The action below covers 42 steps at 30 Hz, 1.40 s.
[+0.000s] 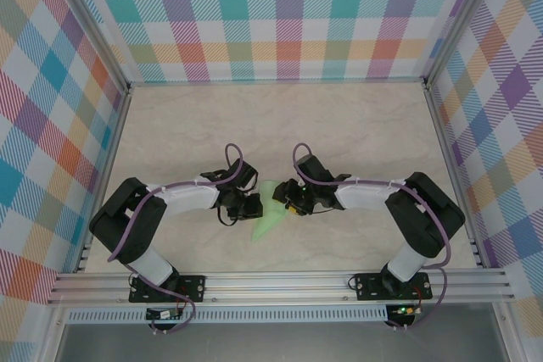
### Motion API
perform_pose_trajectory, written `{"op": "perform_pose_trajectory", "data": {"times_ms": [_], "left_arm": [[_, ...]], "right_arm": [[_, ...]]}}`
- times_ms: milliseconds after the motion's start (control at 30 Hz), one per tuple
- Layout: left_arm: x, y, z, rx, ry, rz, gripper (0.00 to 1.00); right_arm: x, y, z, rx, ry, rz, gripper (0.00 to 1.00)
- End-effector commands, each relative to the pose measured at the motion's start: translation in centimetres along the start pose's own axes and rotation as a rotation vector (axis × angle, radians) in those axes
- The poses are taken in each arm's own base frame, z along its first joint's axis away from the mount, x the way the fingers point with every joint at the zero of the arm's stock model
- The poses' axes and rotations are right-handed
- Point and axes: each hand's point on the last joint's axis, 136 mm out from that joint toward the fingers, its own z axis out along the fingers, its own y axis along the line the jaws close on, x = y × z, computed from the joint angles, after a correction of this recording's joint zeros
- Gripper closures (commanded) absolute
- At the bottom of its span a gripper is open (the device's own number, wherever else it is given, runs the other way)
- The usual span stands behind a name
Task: Fold a paper plane with a square sheet of paper (pick it up from the middle)
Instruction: Fourth fold the wing at the center of the table.
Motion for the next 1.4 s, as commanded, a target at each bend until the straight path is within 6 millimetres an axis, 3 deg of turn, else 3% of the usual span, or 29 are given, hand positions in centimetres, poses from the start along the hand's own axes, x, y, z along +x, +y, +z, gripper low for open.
{"op": "perform_pose_trajectory", "data": {"times_ms": [0, 300, 567, 833, 1033, 1233, 1367], "left_arm": [[0.6, 2.5, 0.8, -0.095, -0.001, -0.012, 0.87], [0.3, 2.5, 0.7, -0.103, -0.010, -0.018, 0.87], [0.3, 2.5, 0.6, -0.104, -0.011, -0.019, 0.87], [0.2, 2.4, 0.4, -0.102, -0.016, -0.015, 0.86], [0.0, 1.8, 0.0, -0.078, -0.028, 0.003, 0.85], [-0.5, 1.1, -0.6, -0.061, -0.047, 0.025, 0.83], [-1.1, 0.5, -1.8, -0.047, -0.088, 0.037, 0.77]], "right_arm": [[-0.2, 0.8, -0.7, -0.029, -0.025, -0.004, 0.47], [0.9, -0.9, -0.5, -0.062, -0.020, 0.167, 0.46], [1.3, 0.0, 0.2, -0.099, 0.009, 0.124, 0.48], [0.1, 1.3, -0.8, -0.094, -0.037, 0.033, 0.48], [-1.1, 1.9, -0.2, -0.113, 0.012, -0.041, 0.50], [-2.0, 1.9, 0.7, -0.125, 0.071, -0.082, 0.62], [-2.2, 2.0, 0.5, -0.133, 0.083, -0.098, 0.75]]}}
